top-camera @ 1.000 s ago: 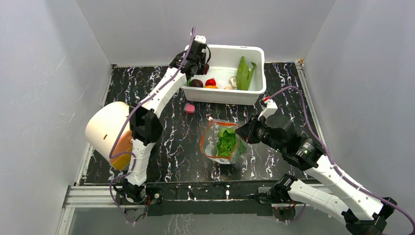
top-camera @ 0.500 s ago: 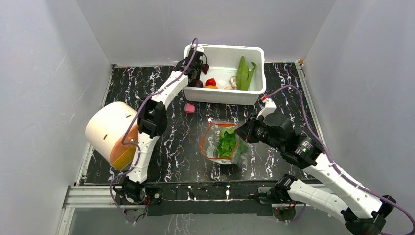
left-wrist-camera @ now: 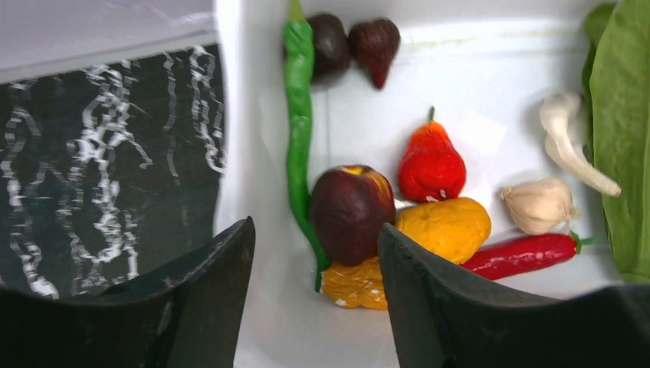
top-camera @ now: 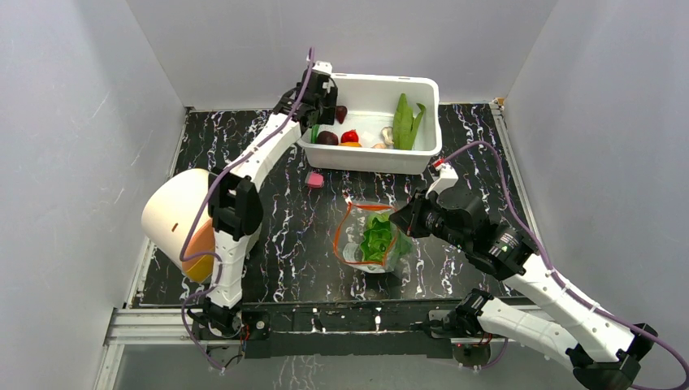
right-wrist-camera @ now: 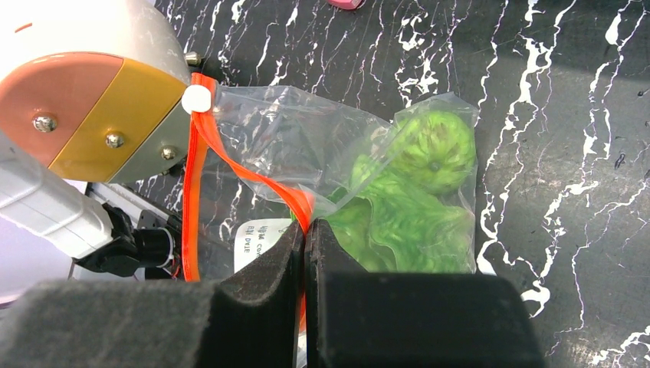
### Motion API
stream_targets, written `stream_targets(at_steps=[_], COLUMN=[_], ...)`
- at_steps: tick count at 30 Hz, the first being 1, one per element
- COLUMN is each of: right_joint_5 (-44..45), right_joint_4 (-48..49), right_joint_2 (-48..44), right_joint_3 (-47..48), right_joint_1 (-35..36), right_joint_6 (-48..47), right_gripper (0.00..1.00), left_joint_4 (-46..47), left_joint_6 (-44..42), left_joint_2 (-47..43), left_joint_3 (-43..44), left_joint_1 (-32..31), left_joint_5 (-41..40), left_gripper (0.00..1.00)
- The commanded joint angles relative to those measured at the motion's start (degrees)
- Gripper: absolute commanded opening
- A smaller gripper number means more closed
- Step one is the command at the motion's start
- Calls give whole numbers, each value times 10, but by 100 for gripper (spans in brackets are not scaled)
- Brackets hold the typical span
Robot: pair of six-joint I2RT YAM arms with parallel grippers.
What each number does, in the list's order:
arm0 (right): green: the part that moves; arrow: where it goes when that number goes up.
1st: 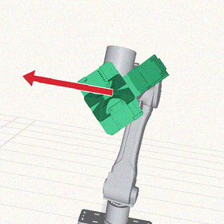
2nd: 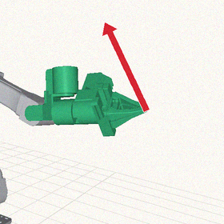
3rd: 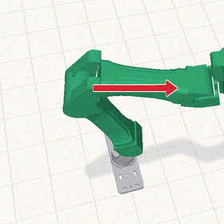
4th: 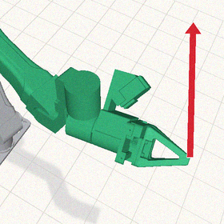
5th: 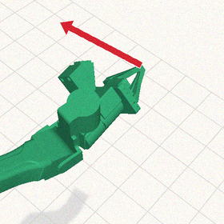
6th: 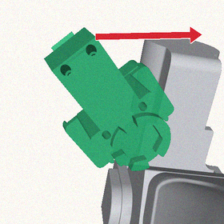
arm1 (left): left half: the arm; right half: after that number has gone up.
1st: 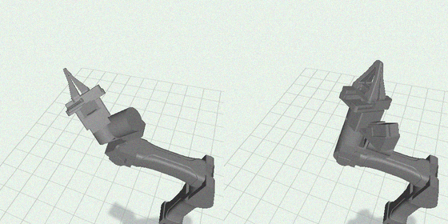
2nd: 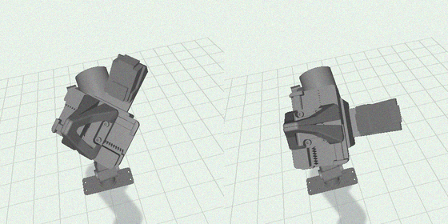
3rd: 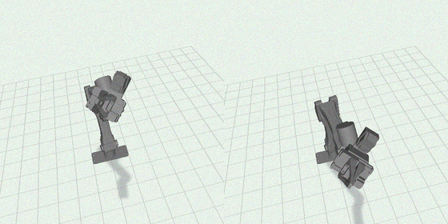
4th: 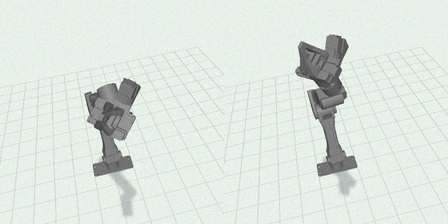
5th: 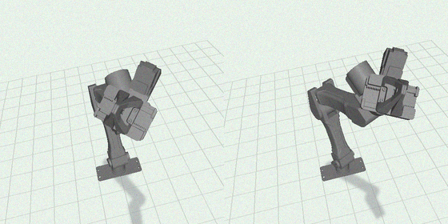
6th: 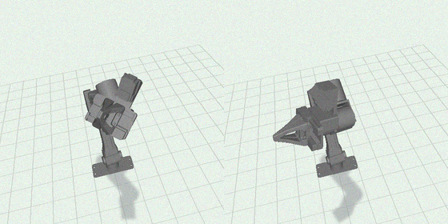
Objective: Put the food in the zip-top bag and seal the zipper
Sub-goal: Move the bin to the center of the board.
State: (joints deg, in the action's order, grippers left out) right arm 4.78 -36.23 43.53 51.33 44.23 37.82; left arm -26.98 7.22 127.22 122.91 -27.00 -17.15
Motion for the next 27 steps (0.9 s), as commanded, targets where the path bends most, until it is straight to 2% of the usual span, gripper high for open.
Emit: stream_targets(at_steps=[1, 7, 11, 17, 23, 25, 27], right_joint_5=[10, 16, 23, 32, 32, 38, 48], right_joint_4=[45, 36, 25, 20, 21, 15, 0], right_joint_2=[-6, -19, -25, -29, -30, -31, -31], right_joint_3=[30, 30, 36, 43, 50, 57, 72], right_joint_1=[-1, -1, -1, -1, -1, -1, 0], right_joint_6=[7, 12, 13, 12, 15, 12, 6], right_gripper=[0, 0, 0, 0, 0, 0, 0], left_joint_4=[-22, -63, -66, -45, -45, -37, -26], left_joint_6=[7, 46, 60, 67, 65, 61, 60], left_joint_2=[-54, -23, -13, 1, 11, 10, 4], left_joint_3=[4, 31, 32, 4, -10, -22, -38], left_joint_1=[2, 28, 49, 57, 57, 57, 56], left_joint_5=[-74, -91, -58, 18, 47, 71, 90], left_gripper=[61, 67, 67, 55, 50, 43, 30])
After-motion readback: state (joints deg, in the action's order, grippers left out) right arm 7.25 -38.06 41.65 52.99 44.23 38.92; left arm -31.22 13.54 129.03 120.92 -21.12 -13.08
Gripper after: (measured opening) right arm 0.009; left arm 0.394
